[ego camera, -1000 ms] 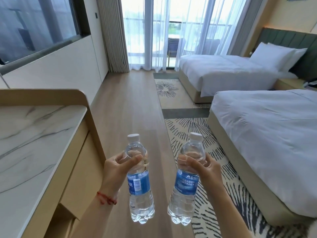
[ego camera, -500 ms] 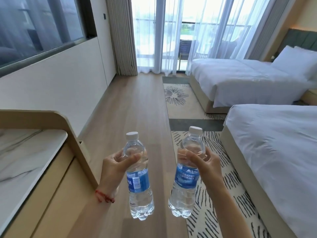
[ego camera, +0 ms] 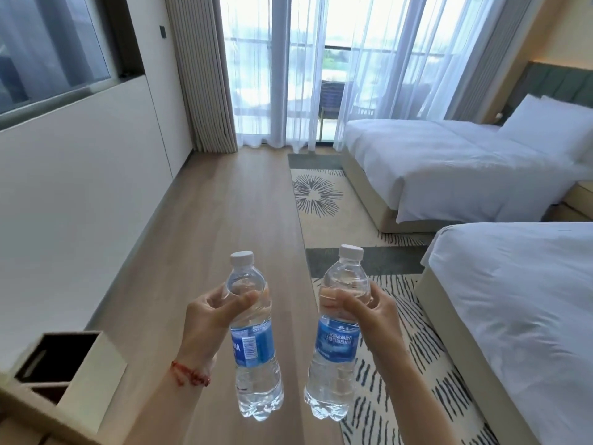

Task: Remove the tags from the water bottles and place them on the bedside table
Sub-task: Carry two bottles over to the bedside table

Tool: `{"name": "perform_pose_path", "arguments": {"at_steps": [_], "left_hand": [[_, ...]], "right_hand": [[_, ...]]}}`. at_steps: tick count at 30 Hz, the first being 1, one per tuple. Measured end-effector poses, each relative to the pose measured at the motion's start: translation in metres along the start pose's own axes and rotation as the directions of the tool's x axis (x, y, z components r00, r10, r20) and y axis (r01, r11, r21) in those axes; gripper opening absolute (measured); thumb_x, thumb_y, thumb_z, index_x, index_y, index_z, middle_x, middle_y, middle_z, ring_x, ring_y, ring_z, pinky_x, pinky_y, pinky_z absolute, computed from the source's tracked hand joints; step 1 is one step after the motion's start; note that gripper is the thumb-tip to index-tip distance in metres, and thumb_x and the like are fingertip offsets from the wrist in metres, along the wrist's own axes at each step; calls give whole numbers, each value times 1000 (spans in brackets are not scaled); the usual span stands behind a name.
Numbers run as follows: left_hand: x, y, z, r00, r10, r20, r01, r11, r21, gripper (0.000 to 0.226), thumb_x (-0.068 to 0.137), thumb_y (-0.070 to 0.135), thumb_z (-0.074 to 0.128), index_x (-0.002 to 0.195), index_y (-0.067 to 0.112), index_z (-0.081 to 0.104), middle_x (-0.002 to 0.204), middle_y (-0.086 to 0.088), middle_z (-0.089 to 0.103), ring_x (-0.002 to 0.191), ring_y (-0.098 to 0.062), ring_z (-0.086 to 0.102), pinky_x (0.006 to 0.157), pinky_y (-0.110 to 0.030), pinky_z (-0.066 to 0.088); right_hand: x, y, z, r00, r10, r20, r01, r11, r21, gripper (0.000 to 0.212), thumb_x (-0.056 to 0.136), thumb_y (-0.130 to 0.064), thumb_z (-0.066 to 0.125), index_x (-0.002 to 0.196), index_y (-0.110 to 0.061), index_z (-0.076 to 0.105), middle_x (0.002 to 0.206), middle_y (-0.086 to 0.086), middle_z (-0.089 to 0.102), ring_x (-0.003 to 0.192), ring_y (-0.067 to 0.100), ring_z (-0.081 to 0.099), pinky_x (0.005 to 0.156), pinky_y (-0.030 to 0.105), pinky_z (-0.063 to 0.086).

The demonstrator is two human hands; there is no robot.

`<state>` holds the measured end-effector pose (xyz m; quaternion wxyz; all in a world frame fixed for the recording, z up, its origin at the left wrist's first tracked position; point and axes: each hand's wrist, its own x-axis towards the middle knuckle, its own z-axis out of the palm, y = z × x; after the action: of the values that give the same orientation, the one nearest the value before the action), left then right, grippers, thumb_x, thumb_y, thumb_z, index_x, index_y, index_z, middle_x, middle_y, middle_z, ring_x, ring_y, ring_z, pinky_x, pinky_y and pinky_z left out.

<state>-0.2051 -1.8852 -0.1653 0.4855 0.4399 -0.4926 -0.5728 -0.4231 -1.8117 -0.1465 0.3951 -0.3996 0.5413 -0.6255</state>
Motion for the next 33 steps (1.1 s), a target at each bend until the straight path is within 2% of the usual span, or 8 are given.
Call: {"name": "perform_pose_path", "arguments": {"at_steps": [3, 8, 15, 17, 19, 22, 28, 33], "left_hand": [[77, 6, 1, 1000, -11, 23, 11, 1000, 0, 49, 40, 43, 80, 82, 18, 74, 79, -4, 75, 72, -19, 71, 58, -21, 53], [184, 19, 12, 998, 12, 61, -13, 1000, 12, 47, 38, 44, 80, 80, 24, 74, 78, -3, 75, 71, -19, 71, 55, -18, 52], [304, 13, 42, 996, -5, 87, 7, 1000, -19, 44, 41, 39, 83, 80, 22, 74, 80, -4, 75, 72, -19, 71, 56, -19, 52], [337, 8, 55, 997, -12, 81, 13, 1000, -16, 39, 45, 31, 88, 80, 21, 74, 80, -4, 75, 73, -20, 71, 56, -19, 52], [370, 4, 70, 997, -9, 78, 10, 1000, -14, 36, 47, 30, 83, 80, 20, 74, 80, -5, 75, 73, -20, 71, 56, -19, 53], [422, 5, 97, 997, -2, 83, 2, 1000, 2, 36, 47, 32, 78, 80, 18, 74, 80, -5, 75, 72, -19, 71, 56, -18, 52], [533, 15, 154, 996, 28, 89, -30, 999, 17, 33, 51, 32, 76, 81, 18, 72, 79, -3, 75, 73, -19, 71, 58, -19, 54], [611, 14, 189, 994, 29, 109, -29, 1000, -2, 32, 55, 32, 78, 84, 20, 72, 82, 0, 75, 76, -17, 71, 60, -19, 54]], "right_hand": [[71, 2, 16, 999, 12, -40, -12, 1000, 11, 53, 48, -38, 77, 92, -12, 65, 75, -1, 75, 66, 13, 71, 55, 15, 51], [172, 10, 28, 997, 24, -73, -23, 1000, 16, 33, 59, -22, 81, 87, -14, 65, 71, 1, 74, 64, 12, 70, 54, 14, 51], [290, 22, 24, 996, 15, -90, -14, 1000, 7, 48, 50, -37, 76, 89, -12, 64, 71, -1, 73, 65, 11, 70, 55, 15, 51], [325, 26, 19, 996, 13, -85, -13, 1000, -2, 44, 53, -35, 77, 88, -12, 64, 70, -1, 73, 65, 11, 70, 56, 15, 51], [362, 32, 13, 996, 9, -90, -9, 1000, 3, 41, 53, -32, 77, 87, -13, 65, 69, 0, 73, 65, 11, 70, 56, 15, 52], [422, 36, 0, 994, 13, -104, -11, 1000, 21, 54, 45, -41, 76, 88, -12, 65, 71, 0, 73, 66, 13, 70, 56, 17, 53], [542, 32, -28, 995, -4, -98, 5, 1000, 16, 37, 57, -23, 84, 88, -17, 64, 71, 0, 74, 67, 15, 71, 56, 18, 54], [619, 31, -43, 991, -17, -131, 19, 1000, 18, 72, 35, -50, 83, 95, -16, 64, 74, -4, 74, 68, 13, 71, 56, 16, 52]]}}
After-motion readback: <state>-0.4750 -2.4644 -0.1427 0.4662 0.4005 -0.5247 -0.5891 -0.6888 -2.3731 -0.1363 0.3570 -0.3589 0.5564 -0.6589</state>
